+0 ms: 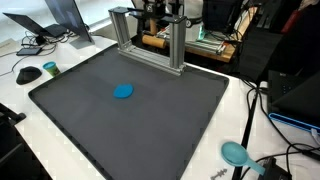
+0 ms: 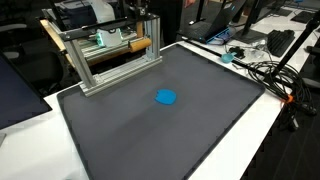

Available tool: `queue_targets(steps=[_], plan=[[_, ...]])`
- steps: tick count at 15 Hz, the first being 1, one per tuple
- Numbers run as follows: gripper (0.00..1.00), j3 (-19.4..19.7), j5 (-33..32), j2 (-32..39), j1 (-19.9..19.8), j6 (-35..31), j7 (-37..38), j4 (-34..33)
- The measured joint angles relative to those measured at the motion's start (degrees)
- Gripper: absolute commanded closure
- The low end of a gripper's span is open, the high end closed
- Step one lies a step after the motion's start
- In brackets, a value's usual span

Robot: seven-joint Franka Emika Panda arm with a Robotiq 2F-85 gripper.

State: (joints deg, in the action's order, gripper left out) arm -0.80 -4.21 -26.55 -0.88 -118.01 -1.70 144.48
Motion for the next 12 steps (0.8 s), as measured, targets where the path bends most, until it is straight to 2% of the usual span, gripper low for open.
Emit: queue_targets(steps=[12], plan=[[0.78, 1.38, 3.67, -7.18, 0.01, 0.40, 0.56, 6.58]])
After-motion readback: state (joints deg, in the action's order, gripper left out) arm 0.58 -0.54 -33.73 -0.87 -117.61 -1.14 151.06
